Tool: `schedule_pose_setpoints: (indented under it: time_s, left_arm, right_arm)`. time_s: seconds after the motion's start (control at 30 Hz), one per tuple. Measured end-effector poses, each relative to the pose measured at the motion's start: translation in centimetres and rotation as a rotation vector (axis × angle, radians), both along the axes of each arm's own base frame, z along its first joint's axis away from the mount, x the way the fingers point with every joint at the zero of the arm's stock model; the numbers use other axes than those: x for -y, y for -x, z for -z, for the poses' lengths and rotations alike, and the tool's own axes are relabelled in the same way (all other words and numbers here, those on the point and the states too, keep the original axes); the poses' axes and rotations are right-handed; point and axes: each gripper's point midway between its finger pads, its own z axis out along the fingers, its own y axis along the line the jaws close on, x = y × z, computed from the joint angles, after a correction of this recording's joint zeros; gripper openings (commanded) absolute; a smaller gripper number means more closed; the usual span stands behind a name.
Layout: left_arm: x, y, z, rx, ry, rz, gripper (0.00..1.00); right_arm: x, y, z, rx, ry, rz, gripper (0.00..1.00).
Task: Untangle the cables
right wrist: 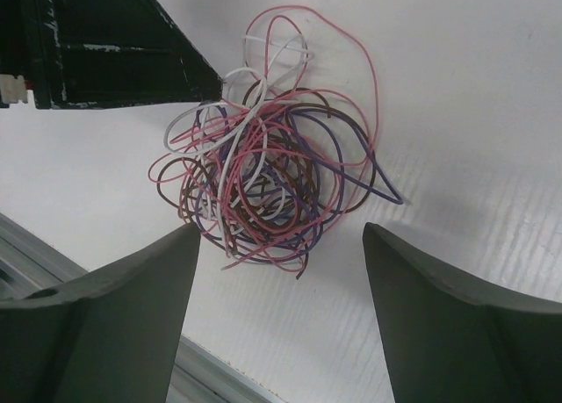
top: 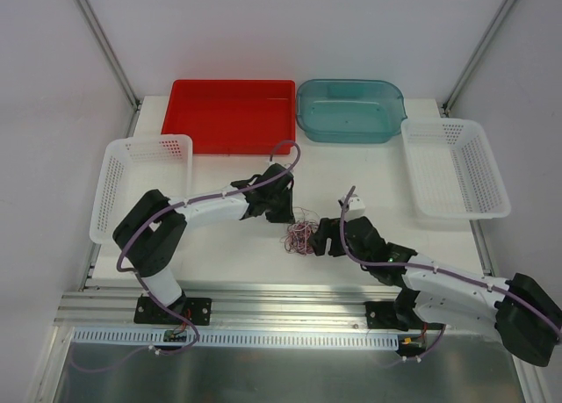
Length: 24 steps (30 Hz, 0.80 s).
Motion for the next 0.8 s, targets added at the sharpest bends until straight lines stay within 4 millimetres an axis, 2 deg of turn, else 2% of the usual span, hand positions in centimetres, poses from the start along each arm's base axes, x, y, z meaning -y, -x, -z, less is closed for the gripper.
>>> schedule_pose_setpoints:
  time_s: [0.1, 0.23, 0.4, 0.43, 0.5, 0.53, 0.67, 0.8]
  left_arm:
    - [0.0, 0.1, -0.1, 0.004, 0.007, -0.003, 0.0]
    - [-0.6, 0.6, -0.7, 0.013, 0.023, -0.012, 0.0]
    - [-1.3, 0.8, -2.9, 0.064, 0.061, -0.031, 0.0]
    - [-1.5, 0.9, -3.4, 0.076, 0.071, -0.036, 0.0]
    - [-1.9, 1.0, -4.2, 0.098, 0.082, -0.046, 0.0]
    - [-2.1, 1.0, -4.4, 0.108, 0.082, -0.053, 0.0]
    - [-3.4, 1.1, -5.3, 0.158, 0.08, -0.087, 0.0]
    - [-5.2, 1.1, -6.4, 0.214, 0.068, -0.135, 0.0]
  right_arm:
    - [-0.7, -0.1, 0.6, -0.021, -0.009, -0.003, 0.76]
    - [-1.3, -0.4, 1.7, -0.047, -0.01, 0.004, 0.66]
    - [-1.7, -0.3, 3.7, -0.096, 0.015, 0.006, 0.46]
    - [-1.8, -0.2, 4.1, -0.106, 0.019, 0.004, 0.38]
    - [-1.9, -0.1, 4.6, -0.121, 0.026, 0.001, 0.28]
    - [-1.9, -0.1, 4.7, -0.125, 0.027, 0.002, 0.19]
    - [-1.6, 0.0, 4.7, -0.129, 0.048, 0.003, 0.02]
    - [-0.3, 0.0, 3.4, -0.11, 0.074, 0.023, 0.01]
